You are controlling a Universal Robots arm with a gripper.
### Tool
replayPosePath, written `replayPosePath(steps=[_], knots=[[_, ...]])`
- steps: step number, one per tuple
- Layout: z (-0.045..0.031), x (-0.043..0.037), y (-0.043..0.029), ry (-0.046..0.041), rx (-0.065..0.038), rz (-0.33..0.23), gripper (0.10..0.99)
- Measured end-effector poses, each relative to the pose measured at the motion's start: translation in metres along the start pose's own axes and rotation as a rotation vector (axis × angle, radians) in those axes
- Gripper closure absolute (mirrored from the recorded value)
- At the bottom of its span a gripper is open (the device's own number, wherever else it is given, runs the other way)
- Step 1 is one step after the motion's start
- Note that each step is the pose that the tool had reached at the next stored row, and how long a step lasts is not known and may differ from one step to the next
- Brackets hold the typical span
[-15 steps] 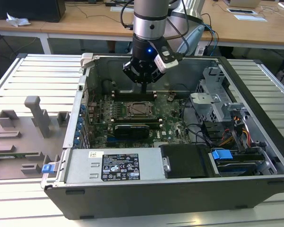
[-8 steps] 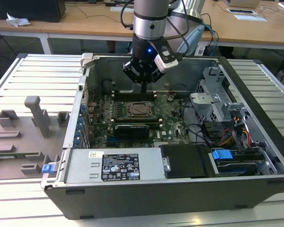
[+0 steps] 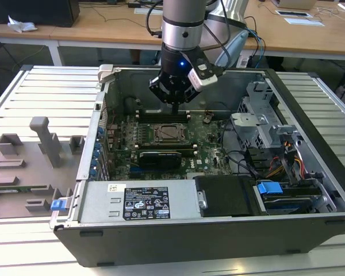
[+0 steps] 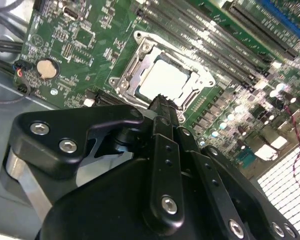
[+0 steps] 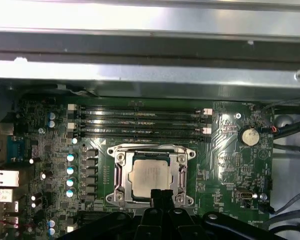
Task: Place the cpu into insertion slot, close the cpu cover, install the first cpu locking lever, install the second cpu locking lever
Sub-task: 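Install the second cpu locking lever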
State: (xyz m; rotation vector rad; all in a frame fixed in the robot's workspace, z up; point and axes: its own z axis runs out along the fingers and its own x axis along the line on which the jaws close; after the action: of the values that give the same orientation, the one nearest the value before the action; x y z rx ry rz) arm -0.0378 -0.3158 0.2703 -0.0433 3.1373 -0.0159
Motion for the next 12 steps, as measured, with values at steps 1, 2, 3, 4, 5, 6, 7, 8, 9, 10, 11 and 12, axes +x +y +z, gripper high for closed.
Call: replayPosePath(steps=[1,2,3,4,5,6,7,8,9,10,11,12], knots=[[0.0,0.0,-0.0017,0.0001,0.0,0.0,0.98],[0.0001,0.0001,-0.0034,0.0,0.0,0.0,0.98],[0.0002,0.0002,-0.0059,0.0,0.0,0.0,0.98],[0.0003,0.0003,-0.0078,0.0,0.0,0.0,0.98],[0.0004,0.0003,-0.0098,0.0,0.0,0.0,0.98],[0.0004,0.0004,-0.0114,0.0001,0.0,0.0,0.98],[0.0005,0.0004,-0.0128,0.0,0.0,0.0,0.98],[0.0006,0.0005,-0.0145,0.0,0.0,0.0,0.98],[0.0007,0.0005,-0.0162,0.0,0.0,0.0,0.98],[0.0008,0.0005,-0.0179,0.0,0.0,0.0,0.98],[0.0009,0.0006,-0.0193,0.0,0.0,0.0,0.98],[0.0012,0.0006,-0.0214,0.0,0.0,0.0,0.98]])
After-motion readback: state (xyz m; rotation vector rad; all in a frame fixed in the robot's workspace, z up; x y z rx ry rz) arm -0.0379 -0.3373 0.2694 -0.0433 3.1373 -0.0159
